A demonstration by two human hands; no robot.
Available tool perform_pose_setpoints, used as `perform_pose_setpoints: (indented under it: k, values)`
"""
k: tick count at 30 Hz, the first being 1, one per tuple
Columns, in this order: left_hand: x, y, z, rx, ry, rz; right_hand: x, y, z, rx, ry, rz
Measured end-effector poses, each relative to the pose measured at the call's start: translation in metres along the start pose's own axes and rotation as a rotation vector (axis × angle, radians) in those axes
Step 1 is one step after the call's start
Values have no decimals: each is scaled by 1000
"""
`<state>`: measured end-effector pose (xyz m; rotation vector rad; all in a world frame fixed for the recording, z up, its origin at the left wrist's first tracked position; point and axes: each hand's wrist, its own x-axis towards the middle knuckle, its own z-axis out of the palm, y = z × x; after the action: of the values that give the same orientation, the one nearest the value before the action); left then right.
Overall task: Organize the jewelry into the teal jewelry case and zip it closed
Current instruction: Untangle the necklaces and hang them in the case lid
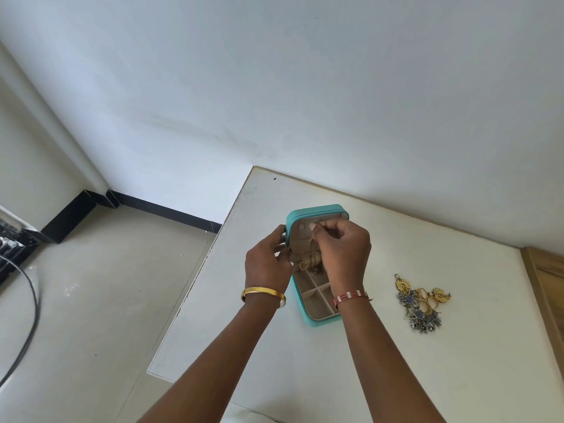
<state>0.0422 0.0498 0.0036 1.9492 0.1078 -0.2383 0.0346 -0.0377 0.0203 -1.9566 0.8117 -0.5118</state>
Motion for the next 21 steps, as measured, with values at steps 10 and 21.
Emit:
perform_pose_setpoints:
  k: [10,21]
  values:
    - [1,-1,1,-14,6,-1,5,1,-12,71,-176,69]
    - [1,0,1,-18,1,-13,13,-8,-24,264,-284,189]
